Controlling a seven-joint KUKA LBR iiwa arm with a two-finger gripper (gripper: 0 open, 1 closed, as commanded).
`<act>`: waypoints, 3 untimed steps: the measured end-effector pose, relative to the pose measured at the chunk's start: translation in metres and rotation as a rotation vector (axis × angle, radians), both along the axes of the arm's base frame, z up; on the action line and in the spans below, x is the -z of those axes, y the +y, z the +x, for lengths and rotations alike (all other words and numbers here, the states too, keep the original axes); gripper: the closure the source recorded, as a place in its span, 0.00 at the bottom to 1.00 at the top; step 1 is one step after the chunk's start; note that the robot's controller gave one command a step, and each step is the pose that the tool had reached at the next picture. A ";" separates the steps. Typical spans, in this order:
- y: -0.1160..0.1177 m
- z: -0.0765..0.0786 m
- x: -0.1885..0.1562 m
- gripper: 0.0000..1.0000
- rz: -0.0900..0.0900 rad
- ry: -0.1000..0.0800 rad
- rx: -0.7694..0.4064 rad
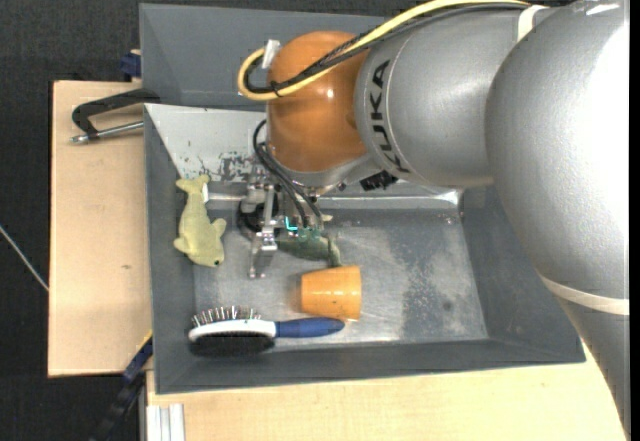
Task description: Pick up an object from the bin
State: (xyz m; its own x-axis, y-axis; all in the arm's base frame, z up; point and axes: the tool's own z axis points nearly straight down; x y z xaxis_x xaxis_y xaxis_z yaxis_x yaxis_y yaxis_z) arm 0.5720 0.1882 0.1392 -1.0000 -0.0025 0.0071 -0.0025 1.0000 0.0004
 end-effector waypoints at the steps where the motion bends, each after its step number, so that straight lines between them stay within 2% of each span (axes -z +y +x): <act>1: -0.055 0.008 0.047 0.00 0.006 -0.021 -0.012; 2: -0.054 0.007 0.049 1.00 0.004 -0.019 -0.014; 3: -0.046 0.005 -0.054 1.00 0.004 -0.019 0.044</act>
Offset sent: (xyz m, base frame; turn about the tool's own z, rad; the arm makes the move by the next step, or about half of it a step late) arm 0.0034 -0.0557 -0.0519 -0.0145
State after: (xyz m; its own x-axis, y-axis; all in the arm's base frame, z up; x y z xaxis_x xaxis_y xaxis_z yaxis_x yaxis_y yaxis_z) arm 0.5772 0.1423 0.1931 -0.9990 0.0419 -0.0122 0.0419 0.9991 0.0051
